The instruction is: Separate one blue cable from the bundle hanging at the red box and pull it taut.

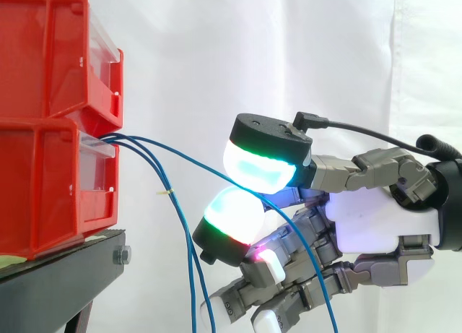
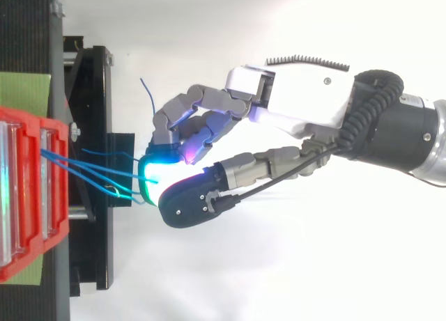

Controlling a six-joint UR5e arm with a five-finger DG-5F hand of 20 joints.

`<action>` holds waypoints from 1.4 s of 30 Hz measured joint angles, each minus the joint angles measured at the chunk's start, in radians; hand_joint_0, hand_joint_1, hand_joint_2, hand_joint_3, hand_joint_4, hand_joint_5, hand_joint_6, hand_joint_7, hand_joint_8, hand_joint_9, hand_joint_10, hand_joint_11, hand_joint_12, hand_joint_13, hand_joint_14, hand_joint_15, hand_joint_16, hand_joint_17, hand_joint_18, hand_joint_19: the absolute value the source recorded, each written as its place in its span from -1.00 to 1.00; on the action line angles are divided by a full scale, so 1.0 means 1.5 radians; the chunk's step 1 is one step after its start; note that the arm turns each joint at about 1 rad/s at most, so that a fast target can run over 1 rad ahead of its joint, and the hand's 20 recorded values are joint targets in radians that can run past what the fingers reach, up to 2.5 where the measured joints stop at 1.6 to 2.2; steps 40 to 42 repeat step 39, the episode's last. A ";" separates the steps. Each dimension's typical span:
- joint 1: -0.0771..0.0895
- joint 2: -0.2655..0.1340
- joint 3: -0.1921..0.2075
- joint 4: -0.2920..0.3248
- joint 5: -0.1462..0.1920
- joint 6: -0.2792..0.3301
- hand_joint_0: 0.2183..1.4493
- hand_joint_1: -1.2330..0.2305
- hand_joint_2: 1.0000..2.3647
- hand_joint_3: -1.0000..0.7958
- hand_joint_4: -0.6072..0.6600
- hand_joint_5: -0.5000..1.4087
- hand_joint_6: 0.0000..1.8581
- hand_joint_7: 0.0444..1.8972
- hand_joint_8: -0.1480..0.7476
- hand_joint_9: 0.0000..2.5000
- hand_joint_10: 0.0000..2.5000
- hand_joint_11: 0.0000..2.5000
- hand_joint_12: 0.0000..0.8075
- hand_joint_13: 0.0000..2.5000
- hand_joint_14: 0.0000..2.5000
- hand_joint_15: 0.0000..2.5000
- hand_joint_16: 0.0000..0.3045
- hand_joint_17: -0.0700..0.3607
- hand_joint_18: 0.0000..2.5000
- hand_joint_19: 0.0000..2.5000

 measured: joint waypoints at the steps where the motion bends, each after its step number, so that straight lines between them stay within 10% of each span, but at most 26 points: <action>1: 0.000 0.000 0.000 0.000 0.000 0.000 -0.17 -0.11 -1.00 -0.39 0.04 -0.72 0.06 0.02 0.03 -0.30 -0.99 -0.13 -0.33 -0.64 -0.99 -0.73 -0.70 -0.20 -0.55 -0.57; 42: 0.000 0.000 -0.001 0.000 0.000 0.000 -0.17 -0.12 -0.99 -0.38 0.03 -0.72 0.06 0.03 0.04 -0.29 -0.99 -0.14 -0.19 -0.54 -0.99 -0.69 -0.69 -0.19 -0.53 -0.58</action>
